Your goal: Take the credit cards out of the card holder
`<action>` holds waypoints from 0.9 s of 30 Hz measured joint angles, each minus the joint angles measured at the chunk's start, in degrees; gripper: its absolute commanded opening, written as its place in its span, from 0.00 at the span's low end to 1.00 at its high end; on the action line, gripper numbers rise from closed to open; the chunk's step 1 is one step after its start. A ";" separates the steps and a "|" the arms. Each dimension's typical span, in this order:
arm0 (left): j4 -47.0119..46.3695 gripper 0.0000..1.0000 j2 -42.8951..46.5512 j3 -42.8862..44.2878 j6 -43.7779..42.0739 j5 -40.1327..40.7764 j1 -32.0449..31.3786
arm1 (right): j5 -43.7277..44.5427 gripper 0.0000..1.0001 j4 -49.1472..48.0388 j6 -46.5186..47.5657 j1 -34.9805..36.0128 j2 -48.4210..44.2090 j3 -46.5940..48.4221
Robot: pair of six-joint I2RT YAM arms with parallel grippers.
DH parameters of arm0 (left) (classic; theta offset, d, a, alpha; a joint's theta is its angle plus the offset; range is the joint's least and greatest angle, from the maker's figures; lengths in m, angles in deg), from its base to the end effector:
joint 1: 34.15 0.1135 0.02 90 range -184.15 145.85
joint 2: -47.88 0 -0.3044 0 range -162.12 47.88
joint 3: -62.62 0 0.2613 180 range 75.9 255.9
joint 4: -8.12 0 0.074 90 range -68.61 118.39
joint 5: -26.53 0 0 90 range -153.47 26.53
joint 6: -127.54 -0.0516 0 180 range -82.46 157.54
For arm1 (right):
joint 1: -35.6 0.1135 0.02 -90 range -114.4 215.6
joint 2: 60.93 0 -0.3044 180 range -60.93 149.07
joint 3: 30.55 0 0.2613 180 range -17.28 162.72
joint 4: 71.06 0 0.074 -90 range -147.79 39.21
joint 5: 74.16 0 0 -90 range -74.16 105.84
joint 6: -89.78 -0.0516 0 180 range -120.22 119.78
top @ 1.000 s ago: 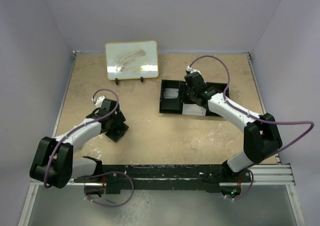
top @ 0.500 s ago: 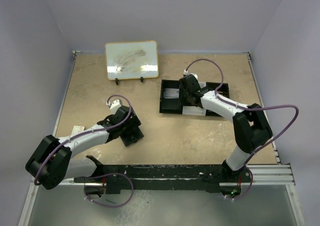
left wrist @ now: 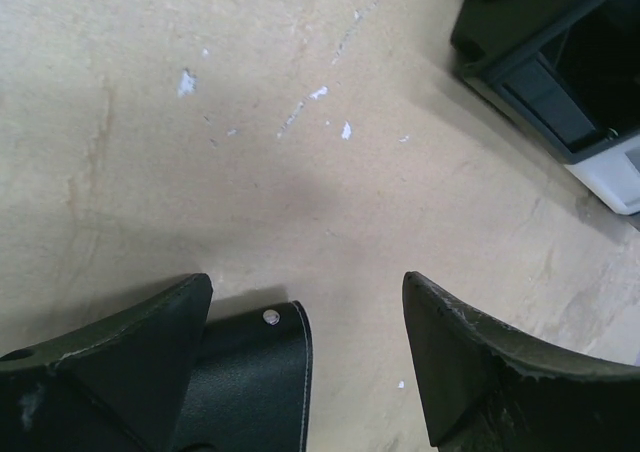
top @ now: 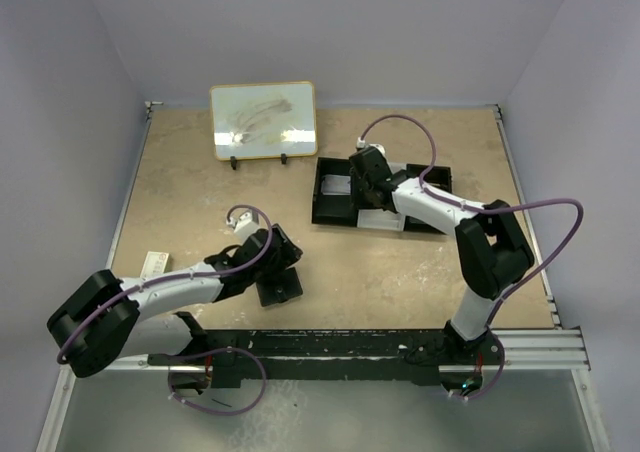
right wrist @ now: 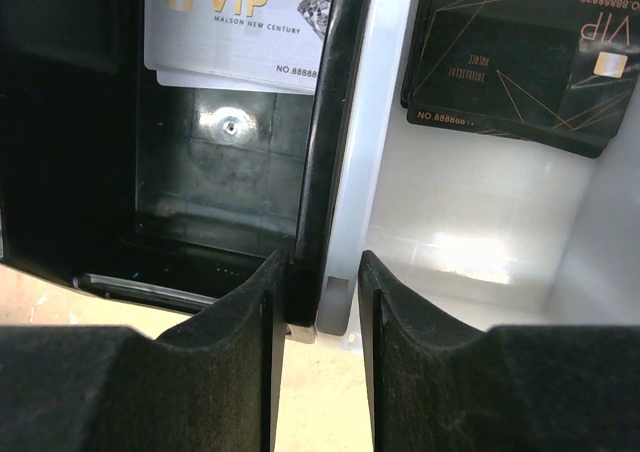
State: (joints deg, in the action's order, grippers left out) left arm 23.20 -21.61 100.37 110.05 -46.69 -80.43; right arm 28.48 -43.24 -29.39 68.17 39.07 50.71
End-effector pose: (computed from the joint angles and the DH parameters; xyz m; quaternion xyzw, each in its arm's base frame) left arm 0.1628 -0.1487 0.1712 -0.2610 0.8837 -0.2442 0.3021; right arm 0.3481 0.2089 0.2390 0.0133 0.9242 0.1009 0.3682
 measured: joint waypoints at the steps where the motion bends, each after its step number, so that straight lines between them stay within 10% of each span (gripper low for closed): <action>1: -0.55 0.76 -0.31 0.00 0.63 0.22 -0.66 | 0.04 0.32 -0.02 0.00 0.31 0.26 0.33; 17: 8.81 0.83 -1.88 5.11 0.85 5.40 -4.81 | -0.35 0.59 3.08 0.07 3.06 1.01 3.93; 27: 23.78 0.85 8.39 6.10 -2.47 12.72 -4.85 | -3.02 0.69 0.31 -4.85 3.10 -20.72 -4.66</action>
State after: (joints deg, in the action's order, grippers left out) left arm 46.98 -13.22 106.46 107.58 -33.97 -85.29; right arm 25.46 -42.93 -34.24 71.28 18.35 46.05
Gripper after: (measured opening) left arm 0.850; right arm 0.661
